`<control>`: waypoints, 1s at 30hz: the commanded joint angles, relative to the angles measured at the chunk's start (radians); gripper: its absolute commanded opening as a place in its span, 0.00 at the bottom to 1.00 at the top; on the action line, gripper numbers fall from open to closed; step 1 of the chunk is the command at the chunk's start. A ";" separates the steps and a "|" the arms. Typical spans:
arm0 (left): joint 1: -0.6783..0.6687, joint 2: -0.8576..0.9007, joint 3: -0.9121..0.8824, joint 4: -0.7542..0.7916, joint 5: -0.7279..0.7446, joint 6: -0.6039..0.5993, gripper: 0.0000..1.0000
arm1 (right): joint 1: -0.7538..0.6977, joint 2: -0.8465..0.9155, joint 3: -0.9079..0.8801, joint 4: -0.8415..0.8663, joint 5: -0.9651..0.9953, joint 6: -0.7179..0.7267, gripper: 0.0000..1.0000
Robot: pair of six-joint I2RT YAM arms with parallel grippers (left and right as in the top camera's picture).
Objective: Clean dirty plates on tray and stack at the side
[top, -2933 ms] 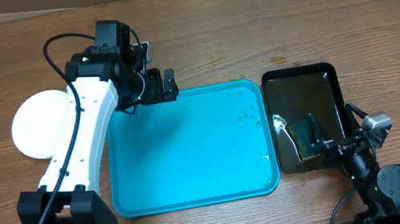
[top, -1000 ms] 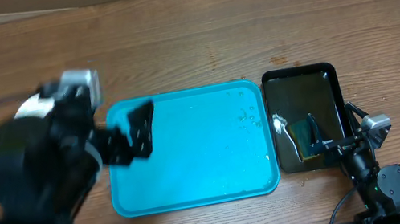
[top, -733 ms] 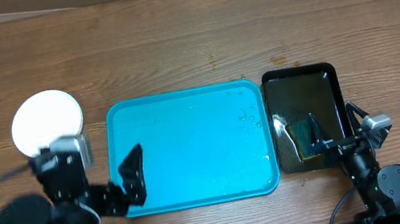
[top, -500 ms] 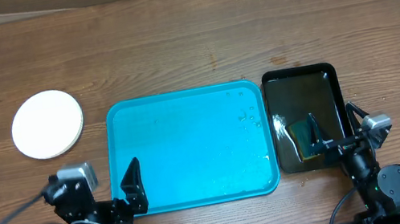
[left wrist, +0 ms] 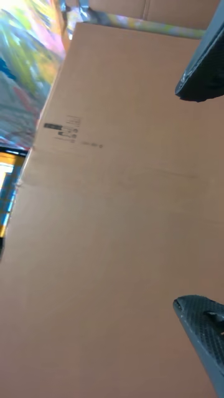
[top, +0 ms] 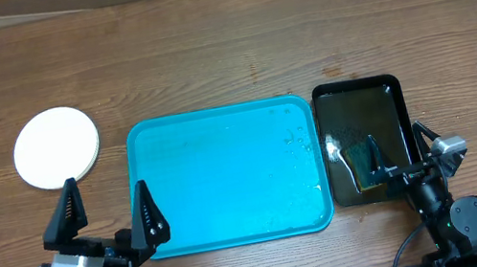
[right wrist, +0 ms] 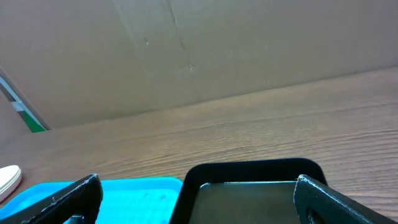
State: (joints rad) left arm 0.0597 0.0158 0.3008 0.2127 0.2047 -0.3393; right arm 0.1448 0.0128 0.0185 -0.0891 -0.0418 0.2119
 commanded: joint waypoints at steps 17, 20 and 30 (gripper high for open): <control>-0.002 -0.013 -0.293 -0.046 -0.188 -0.192 1.00 | -0.003 -0.010 -0.010 0.007 0.002 -0.003 1.00; -0.002 -0.013 -0.296 -0.172 -0.201 -0.188 1.00 | -0.003 -0.010 -0.010 0.007 0.002 -0.003 1.00; -0.029 -0.013 -0.296 -0.291 -0.211 0.069 1.00 | -0.003 -0.010 -0.010 0.007 0.002 -0.003 1.00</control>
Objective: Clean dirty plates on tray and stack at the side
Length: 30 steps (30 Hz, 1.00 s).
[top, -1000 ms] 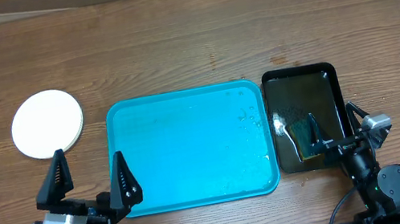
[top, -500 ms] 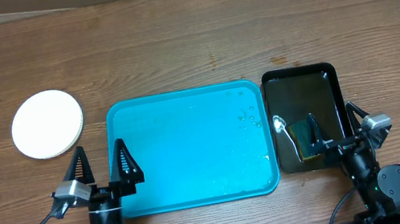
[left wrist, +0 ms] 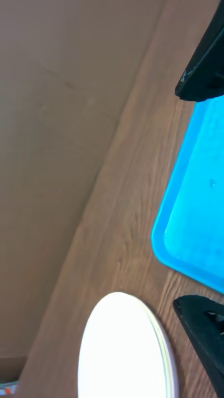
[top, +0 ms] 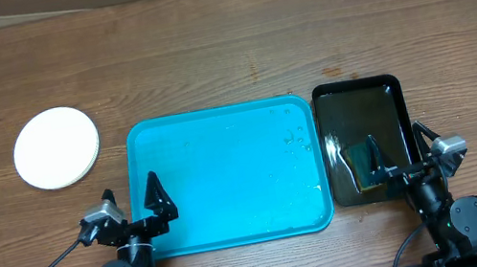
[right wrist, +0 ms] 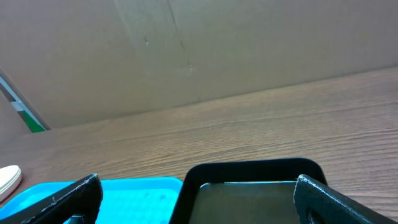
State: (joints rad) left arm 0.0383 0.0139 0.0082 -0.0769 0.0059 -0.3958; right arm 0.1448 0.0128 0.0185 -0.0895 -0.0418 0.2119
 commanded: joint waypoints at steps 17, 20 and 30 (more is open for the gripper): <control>-0.008 -0.010 -0.003 -0.001 0.001 0.243 1.00 | -0.003 -0.010 -0.010 0.007 0.002 -0.003 1.00; -0.008 -0.010 -0.003 -0.001 0.001 0.242 1.00 | -0.003 -0.010 -0.010 0.007 0.002 -0.003 1.00; -0.008 -0.010 -0.003 -0.001 0.001 0.242 1.00 | -0.003 -0.010 -0.010 0.007 0.002 -0.003 1.00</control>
